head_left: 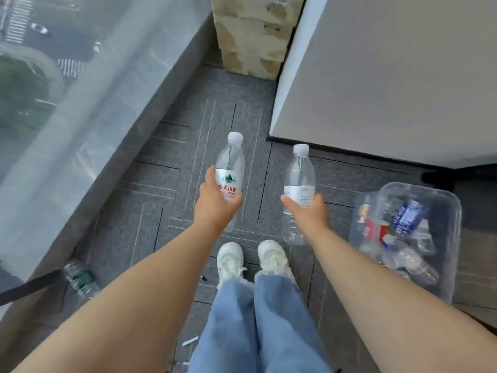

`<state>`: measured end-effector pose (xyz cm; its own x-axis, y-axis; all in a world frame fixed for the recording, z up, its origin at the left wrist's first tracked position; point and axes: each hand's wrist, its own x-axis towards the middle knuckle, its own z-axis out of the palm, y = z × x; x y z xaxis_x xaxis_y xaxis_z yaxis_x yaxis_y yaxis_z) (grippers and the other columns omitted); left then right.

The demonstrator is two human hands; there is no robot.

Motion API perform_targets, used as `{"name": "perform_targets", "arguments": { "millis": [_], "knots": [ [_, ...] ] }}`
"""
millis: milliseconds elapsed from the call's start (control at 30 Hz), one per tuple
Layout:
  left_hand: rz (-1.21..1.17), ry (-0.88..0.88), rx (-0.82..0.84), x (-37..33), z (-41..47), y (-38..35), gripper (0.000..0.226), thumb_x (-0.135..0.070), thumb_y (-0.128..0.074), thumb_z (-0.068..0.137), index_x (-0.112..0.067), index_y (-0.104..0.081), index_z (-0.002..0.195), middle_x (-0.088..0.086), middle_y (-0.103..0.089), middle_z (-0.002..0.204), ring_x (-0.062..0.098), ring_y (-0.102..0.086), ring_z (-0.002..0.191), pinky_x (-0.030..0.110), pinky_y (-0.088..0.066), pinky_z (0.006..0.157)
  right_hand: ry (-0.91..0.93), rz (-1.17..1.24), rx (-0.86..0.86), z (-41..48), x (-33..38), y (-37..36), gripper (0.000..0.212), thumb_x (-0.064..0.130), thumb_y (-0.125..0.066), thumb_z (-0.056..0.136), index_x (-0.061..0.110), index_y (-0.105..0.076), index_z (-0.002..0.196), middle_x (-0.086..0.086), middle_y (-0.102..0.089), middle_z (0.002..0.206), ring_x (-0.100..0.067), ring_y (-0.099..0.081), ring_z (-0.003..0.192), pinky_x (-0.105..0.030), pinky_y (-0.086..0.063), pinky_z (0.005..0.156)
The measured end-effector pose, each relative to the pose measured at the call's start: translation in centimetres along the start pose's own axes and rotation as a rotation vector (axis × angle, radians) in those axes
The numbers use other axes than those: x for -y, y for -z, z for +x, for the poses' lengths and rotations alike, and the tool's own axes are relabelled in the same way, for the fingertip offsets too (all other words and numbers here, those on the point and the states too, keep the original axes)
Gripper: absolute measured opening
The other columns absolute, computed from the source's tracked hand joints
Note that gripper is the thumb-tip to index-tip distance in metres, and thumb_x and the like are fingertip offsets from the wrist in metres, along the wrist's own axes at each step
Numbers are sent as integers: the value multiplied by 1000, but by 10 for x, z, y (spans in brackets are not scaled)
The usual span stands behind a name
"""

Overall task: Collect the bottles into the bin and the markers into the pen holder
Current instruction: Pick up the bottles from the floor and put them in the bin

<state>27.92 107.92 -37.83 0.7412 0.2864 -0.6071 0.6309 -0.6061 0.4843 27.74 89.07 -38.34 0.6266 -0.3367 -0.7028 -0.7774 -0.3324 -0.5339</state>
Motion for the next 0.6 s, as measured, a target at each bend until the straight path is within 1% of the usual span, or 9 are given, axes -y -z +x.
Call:
{"name": "perform_targets", "arguments": {
  "millis": [100,200,267,300,333,367,467,533,600],
  "knots": [
    [52,-83,64,-40,-29,6,82,-35,-67,78,-26,-17,143,9,-49,125,30,-60,97,48,-53,84,8,83,-37,-30,9,43,59,42,-75,74,12,-48,117,-1,-58,102,-17,-55,83,-24,-43,65],
    [107,-179,105,-75,-61,6,80,-36,-67,78,-31,-17,140,9,-50,122,29,-61,94,49,-55,82,-30,202,-98,-60,0,85,60,45,-73,75,14,-48,120,-3,-62,112,-18,-58,90,-26,-45,69],
    [142,-223,140,-94,-78,-2,80,-36,-67,78,-31,-16,141,9,-50,123,29,-60,97,48,-54,84,-58,250,-174,-79,-15,114,61,44,-70,79,13,-45,126,2,-57,115,-18,-55,96,-28,-43,79],
    [159,-238,161,-103,-87,-10,81,-36,-67,79,-31,-16,141,9,-49,125,29,-60,99,47,-53,85,-82,276,-221,-86,-28,130,64,43,-68,81,10,-42,130,4,-53,115,-20,-53,103,-29,-41,85],
    [180,-258,181,-111,-97,-19,81,-36,-66,79,-30,-15,142,9,-48,126,29,-59,101,45,-52,85,-113,292,-277,-92,-40,146,68,43,-67,82,8,-40,134,3,-52,118,-22,-52,111,-30,-40,90],
    [202,-284,203,-119,-107,-29,81,-37,-66,80,-29,-14,143,9,-47,128,29,-58,102,43,-52,85,-142,316,-331,-96,-55,162,69,43,-67,82,7,-39,134,0,-53,120,-26,-52,117,-31,-40,92],
    [246,-368,259,-138,-138,-68,83,-35,-65,82,-26,-12,145,10,-44,133,29,-57,107,41,-49,85,-203,403,-473,-98,-99,210,66,44,-69,80,3,-46,127,-3,-57,113,-30,-57,111,-35,-44,89],
    [292,-395,301,-150,-158,-97,83,-34,-65,82,-26,-11,145,10,-42,137,30,-56,111,41,-49,87,-213,408,-549,-98,-128,239,68,46,-71,76,3,-49,124,-11,-62,118,-33,-59,111,-42,-48,93],
    [311,-428,360,-160,-181,-126,83,-33,-65,82,-27,-11,145,9,-42,138,29,-56,111,43,-50,90,-205,390,-580,-96,-151,264,70,43,-68,79,1,-44,130,-17,-56,130,-33,-54,119,-44,-43,101]
  ]
}}
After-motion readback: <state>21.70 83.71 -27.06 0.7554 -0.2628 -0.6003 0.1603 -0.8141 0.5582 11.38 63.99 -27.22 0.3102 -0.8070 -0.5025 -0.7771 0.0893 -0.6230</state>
